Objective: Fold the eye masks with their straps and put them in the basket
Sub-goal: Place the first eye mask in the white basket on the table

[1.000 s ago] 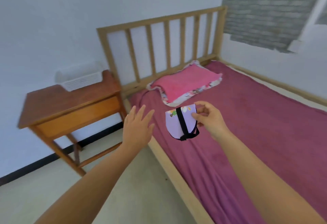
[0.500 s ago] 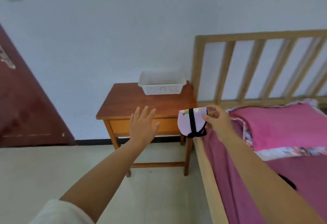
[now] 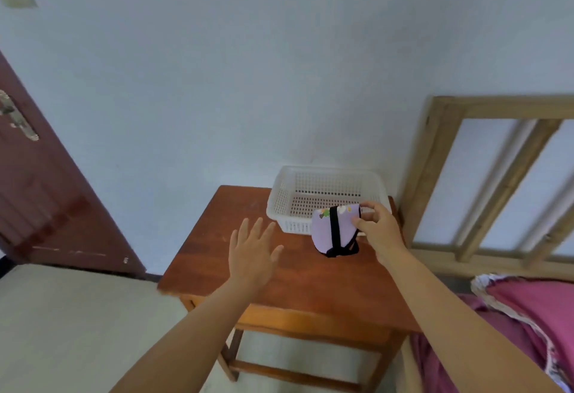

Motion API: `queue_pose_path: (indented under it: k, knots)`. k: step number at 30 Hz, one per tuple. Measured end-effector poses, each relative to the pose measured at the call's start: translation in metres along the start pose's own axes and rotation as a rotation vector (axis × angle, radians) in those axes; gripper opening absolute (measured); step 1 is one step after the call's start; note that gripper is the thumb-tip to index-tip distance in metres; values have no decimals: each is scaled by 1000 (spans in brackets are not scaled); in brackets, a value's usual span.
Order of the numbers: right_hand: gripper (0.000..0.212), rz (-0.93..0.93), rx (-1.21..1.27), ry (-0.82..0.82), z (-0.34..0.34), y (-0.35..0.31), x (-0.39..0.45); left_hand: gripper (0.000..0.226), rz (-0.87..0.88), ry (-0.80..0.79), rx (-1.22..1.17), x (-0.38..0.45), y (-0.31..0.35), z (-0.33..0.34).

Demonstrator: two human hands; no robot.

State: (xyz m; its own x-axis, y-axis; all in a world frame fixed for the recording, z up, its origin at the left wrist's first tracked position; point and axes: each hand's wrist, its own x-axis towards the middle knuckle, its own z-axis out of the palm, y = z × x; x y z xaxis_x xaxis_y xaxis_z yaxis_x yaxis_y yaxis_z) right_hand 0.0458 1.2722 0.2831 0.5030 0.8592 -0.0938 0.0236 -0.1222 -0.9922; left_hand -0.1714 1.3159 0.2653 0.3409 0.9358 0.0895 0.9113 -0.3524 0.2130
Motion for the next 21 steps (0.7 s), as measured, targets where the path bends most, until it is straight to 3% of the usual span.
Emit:
queue_pose_path:
  k: [4, 11, 16, 21]
  knots:
    - [35, 33, -35, 57, 31, 3, 83, 52, 40, -66, -14, 89, -16, 15]
    - [36, 246, -106, 119, 86, 30, 194, 53, 145, -263, -15, 213, -39, 39]
    - [36, 362, -148, 112, 110, 55, 231, 54, 218, -361, -27, 257, -43, 58]
    - [32, 366, -397, 132, 126, 70, 248, 56, 214, -415, -77, 261, -45, 71]
